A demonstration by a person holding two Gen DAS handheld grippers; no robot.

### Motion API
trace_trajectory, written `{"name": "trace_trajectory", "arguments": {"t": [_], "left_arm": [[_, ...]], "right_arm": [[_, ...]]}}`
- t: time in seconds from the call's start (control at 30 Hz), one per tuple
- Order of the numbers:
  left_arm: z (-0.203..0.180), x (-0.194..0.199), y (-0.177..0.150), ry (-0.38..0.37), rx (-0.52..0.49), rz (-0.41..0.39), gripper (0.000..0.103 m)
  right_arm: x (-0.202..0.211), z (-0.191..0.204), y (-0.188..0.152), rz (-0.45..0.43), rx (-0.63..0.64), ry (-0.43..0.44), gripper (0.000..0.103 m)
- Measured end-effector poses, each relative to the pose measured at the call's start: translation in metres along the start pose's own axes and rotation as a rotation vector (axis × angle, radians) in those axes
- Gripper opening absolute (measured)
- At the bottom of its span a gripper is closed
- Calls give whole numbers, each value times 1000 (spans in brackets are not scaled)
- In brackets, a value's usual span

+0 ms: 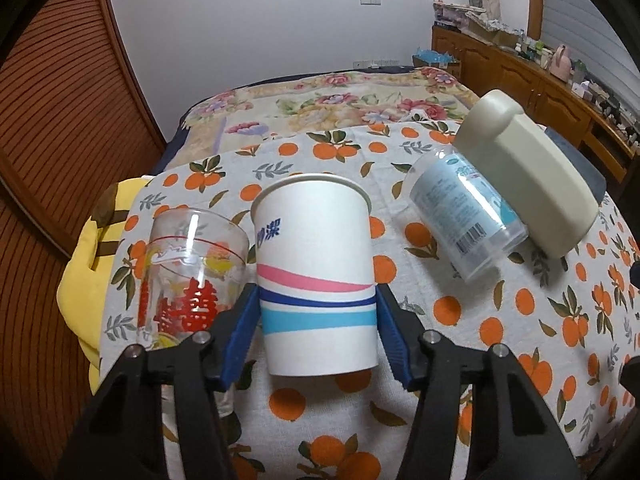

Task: Flip cup upright
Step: 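Close the left gripper around the paper cup's body and lift it, then carry the paper cup with the left gripper toward the right tool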

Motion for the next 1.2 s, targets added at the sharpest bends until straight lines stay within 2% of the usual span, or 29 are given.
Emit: {"name": "trace_trajectory", "arguments": {"t": [0.23, 0.43, 0.67, 1.0, 1.2], "left_arm": [[-10, 36, -2, -30, 11, -52, 56], [-38, 77, -14, -107, 26, -87, 56], [-73, 101, -33, -188, 43, -85, 56], [-120, 112, -55, -273, 54, -59, 56], [-134, 109, -55, -284, 55, -58, 57]], "right_arm": [[11, -4, -1, -2, -8, -15, 85], [30, -12, -2, -4, -15, -37, 85], [56, -25, -4, -9, -28, -64, 85], [80, -47, -20, 8, -61, -100, 85], [86, -54, -28, 19, -77, -114, 85]]}}
Point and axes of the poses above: each gripper's, at about its wrist camera, not at the fingertips, and x roughly against the way its jaws point, z to its left, y to its top, the point moved 2 cm from there along -x, roughly the way its jaws point, and after that the axes turned 12 degrees about -z, right-handed, at the moved point
